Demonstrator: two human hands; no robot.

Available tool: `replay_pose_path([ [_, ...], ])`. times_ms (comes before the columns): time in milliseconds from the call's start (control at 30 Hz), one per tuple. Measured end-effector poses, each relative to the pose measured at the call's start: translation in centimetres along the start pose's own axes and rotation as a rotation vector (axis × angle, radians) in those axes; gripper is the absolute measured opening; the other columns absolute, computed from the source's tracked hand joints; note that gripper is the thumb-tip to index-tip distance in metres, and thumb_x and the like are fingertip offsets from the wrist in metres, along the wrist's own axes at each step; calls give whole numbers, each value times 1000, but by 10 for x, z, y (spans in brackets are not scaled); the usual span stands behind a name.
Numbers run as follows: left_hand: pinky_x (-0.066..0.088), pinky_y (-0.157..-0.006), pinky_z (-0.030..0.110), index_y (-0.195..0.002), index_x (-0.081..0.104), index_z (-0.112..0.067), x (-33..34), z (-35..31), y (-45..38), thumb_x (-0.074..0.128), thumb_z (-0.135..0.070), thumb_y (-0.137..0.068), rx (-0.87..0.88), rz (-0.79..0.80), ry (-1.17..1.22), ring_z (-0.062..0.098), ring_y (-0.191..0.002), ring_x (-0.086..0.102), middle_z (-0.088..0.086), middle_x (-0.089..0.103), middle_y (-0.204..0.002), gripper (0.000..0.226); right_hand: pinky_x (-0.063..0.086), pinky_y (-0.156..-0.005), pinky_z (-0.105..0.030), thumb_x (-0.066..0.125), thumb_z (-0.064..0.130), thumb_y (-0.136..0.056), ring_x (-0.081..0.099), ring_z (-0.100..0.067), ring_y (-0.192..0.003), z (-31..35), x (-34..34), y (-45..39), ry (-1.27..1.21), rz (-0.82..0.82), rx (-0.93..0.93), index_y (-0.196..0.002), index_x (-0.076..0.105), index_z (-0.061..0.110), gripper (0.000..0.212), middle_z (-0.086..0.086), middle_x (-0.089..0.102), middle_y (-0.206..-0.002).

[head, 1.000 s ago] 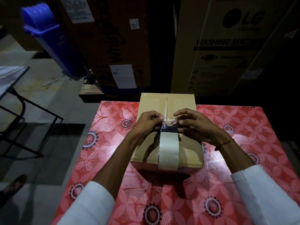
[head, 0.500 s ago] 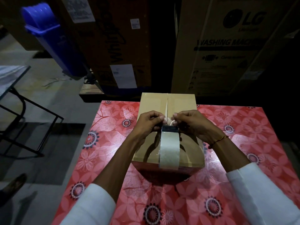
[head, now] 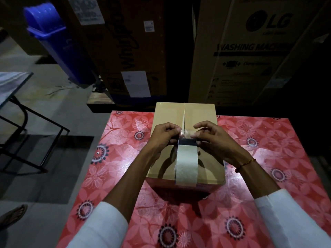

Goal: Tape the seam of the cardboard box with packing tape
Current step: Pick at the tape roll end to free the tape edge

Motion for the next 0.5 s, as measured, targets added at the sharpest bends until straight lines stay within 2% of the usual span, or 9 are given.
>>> replay_pose_path([
  [67, 57, -88, 44, -100, 68, -3, 1, 0, 0, 60, -7, -97, 2, -1, 1, 27, -89, 69, 24, 70, -99, 10, 56, -68, -25, 67, 6, -93, 65, -19, -78, -3, 2, 0, -48, -43, -1, -113, 65, 12, 21, -17, 66, -100],
  [133, 59, -81, 37, -102, 67, 0, 1, 1, 1, 60, -7, -97, 5, 0, 10, 24, -86, 70, 23, 70, -98, 12, 57, -67, -23, 66, 11, -95, 66, -21, -85, -2, 5, 0, -30, -72, -14, -111, 68, 8, 17, -17, 67, -102],
  [233, 55, -67, 24, -107, 64, 4, 0, 0, 4, 59, -8, -98, 14, 10, 24, 12, -73, 69, 18, 70, -93, 16, 56, -66, -21, 66, 23, -96, 63, -24, -88, 0, 9, -3, 70, -80, -13, -108, 71, 1, 25, -17, 65, -99],
  [300, 53, -64, 21, -107, 64, 3, 0, -1, 6, 58, -9, -98, 22, 20, 29, 8, -70, 68, 16, 70, -92, 16, 55, -65, -23, 67, 26, -95, 61, -25, -86, 3, 13, -5, 149, -80, -12, -100, 72, 1, 26, -19, 64, -97],
  [400, 53, -65, 21, -107, 65, 1, -1, -1, 6, 57, -11, -99, 28, 34, 33, 9, -71, 68, 14, 71, -91, 16, 54, -60, -20, 66, 17, -95, 59, -22, -81, 5, 18, -7, 159, -95, -34, -96, 70, -2, 20, -17, 62, -93],
  [500, 57, -76, 29, -108, 67, -5, -3, -2, 6, 48, -22, -104, 15, 25, 31, 21, -89, 71, 15, 73, -95, 26, 53, -58, -17, 65, 14, -95, 58, -20, -80, 5, 20, -5, 133, -105, -43, -103, 66, -10, 25, -17, 61, -93],
])
Point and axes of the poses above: each hand's wrist, its own y-axis away from the middle knuckle, its own x-axis out of the palm, z = x × y, the point moved 2 cm from there along -y, towards the middle knuckle
